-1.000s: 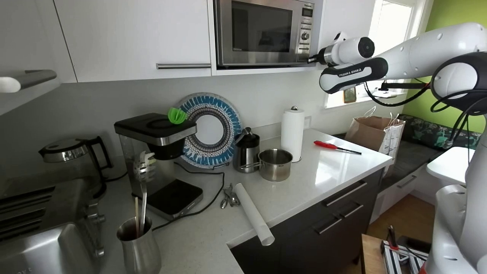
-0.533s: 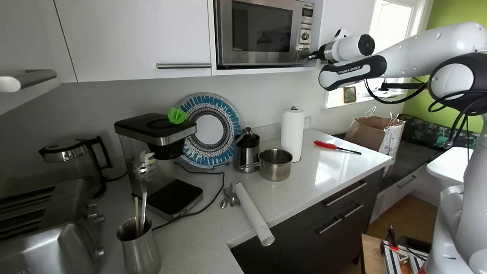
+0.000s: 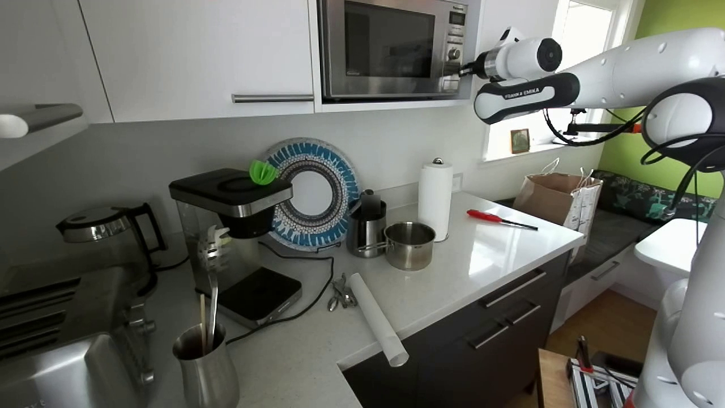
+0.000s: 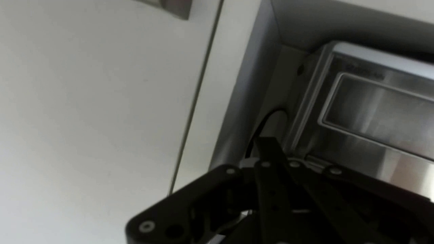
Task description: Open the microwave door
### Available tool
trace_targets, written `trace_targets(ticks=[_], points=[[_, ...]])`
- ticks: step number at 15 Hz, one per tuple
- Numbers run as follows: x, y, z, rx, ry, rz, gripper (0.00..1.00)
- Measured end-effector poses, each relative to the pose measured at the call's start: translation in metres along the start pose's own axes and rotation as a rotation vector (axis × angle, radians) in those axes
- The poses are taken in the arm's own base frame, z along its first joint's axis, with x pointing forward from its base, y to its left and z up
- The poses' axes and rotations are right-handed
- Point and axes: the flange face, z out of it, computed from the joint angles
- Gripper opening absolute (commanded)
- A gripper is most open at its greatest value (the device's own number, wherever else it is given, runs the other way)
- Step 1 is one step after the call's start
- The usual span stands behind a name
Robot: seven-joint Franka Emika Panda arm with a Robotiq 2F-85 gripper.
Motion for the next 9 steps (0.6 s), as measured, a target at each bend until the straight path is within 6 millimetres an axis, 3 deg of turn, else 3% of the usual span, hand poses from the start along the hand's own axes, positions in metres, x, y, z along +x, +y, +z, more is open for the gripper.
trace_targets(ticks=[4,7,9], points=[[0.001,0.0,-0.023,0.039,-0.009,-0.013,0.01],[0.011,-0.023,-0.037,0.097,0.011,-0.019,0.0],[0.012,-0.026,-0.038,0.102,0.012,-0.024,0.0]])
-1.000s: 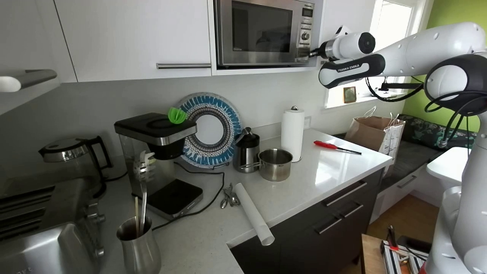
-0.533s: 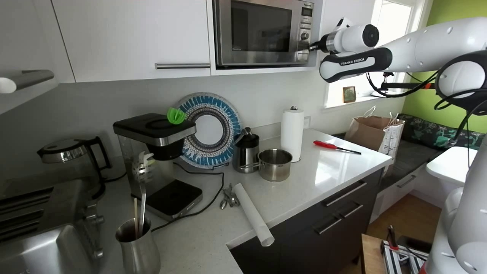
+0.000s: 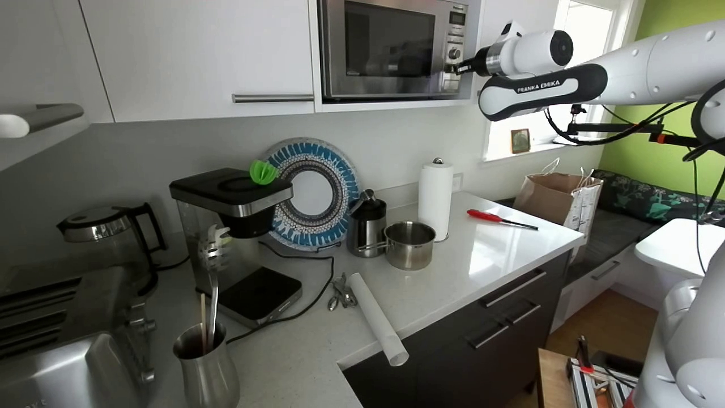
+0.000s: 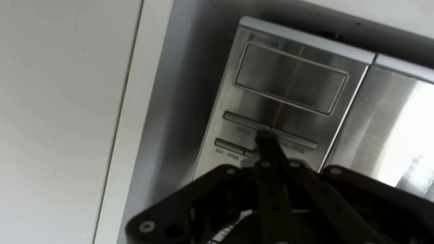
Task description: Open the microwave door
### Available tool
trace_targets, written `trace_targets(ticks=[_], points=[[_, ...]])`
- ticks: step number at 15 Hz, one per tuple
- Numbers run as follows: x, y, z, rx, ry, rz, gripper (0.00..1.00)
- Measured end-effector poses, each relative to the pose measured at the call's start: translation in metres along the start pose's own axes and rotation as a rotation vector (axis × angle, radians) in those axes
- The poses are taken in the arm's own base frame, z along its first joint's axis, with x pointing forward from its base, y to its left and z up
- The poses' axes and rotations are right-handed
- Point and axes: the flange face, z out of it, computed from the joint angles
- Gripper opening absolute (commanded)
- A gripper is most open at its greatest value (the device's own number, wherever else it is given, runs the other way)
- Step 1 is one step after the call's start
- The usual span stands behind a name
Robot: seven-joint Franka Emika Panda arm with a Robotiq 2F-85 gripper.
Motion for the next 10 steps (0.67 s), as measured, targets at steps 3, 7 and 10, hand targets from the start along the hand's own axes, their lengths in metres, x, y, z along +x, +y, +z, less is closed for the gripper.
trace_targets(ticks=[3,7,10], points=[[-0.003,-0.001,-0.002,0.008,-0.025,-0.017,0.0],[-0.01,-0.011,-0.028,0.065,-0.037,0.023,0.0],[-0.02,-0.016,-0.053,0.113,-0.041,0.065,0.01]])
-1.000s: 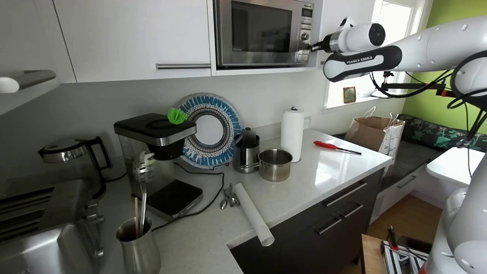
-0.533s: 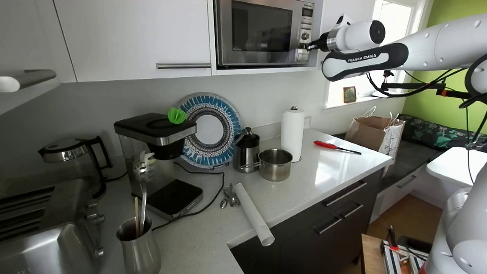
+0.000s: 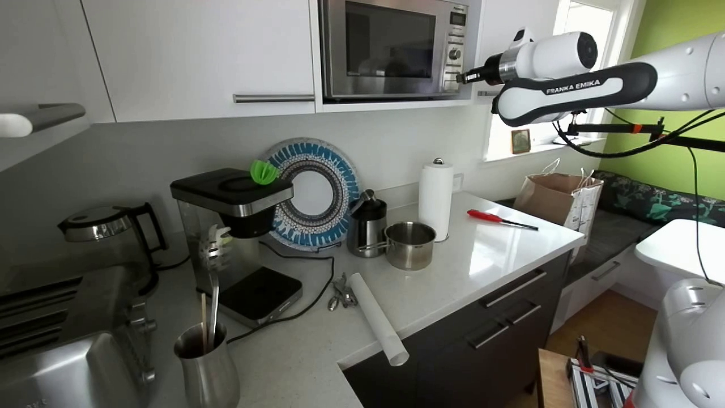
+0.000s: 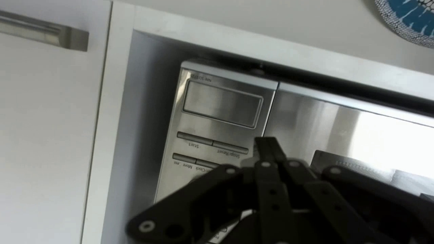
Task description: Open the microwave door
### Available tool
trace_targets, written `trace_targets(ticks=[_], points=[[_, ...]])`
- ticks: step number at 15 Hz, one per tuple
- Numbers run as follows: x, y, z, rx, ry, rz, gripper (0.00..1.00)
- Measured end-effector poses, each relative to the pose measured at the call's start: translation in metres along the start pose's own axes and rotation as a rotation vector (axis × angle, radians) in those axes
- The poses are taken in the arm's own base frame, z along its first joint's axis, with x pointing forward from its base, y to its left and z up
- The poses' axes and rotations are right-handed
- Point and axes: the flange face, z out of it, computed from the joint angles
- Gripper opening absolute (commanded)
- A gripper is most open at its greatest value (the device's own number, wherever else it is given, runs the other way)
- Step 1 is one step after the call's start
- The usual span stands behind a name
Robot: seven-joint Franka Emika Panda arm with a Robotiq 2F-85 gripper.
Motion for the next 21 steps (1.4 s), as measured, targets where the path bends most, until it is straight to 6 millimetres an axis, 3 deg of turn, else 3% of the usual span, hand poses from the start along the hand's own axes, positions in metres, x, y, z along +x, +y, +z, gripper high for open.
trace_targets(ticks=[4,13,21], points=[[-0.011,0.005,-0.014,0.01,-0.007,0.026,0.01],[-0.013,0.002,-0.013,0.015,-0.011,0.027,0.0],[-0.011,0.005,0.015,0.006,-0.018,0.029,0.0]])
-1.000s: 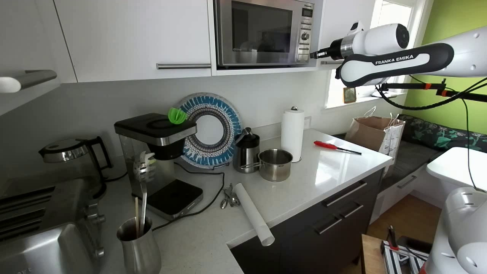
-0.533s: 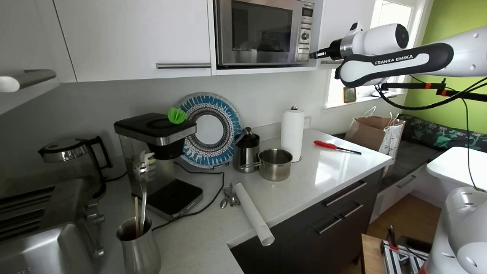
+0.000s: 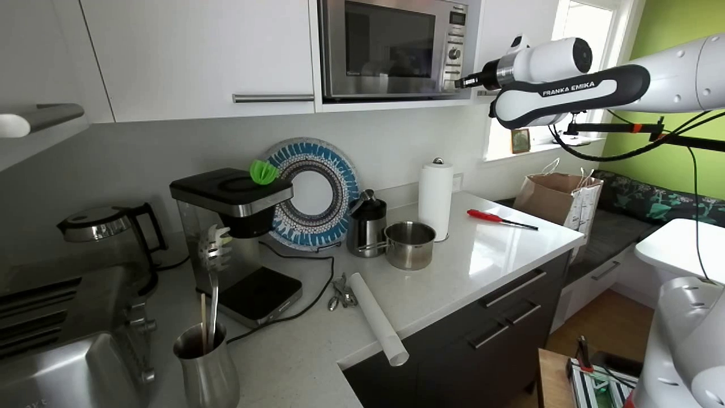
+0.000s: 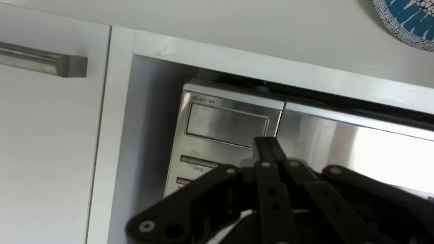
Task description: Open the microwave door
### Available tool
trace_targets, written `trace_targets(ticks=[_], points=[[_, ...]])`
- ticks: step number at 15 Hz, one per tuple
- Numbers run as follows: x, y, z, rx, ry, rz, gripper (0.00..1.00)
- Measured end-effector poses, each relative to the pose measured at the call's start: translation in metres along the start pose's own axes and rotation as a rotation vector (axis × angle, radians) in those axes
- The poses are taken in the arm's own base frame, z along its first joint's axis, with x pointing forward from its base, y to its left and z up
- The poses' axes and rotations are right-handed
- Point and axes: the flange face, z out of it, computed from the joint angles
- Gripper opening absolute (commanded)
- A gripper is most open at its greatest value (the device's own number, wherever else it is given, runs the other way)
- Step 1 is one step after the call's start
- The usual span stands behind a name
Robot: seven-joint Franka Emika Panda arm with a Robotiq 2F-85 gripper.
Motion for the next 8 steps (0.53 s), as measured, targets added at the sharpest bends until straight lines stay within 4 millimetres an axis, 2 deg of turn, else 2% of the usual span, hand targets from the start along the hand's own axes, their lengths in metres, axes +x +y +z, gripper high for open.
trace_targets(ticks=[3,8], points=[[0.004,0.0,0.012,-0.004,0.003,0.002,0.0],[0.003,0.022,0.025,-0.053,-0.004,0.012,0.0]])
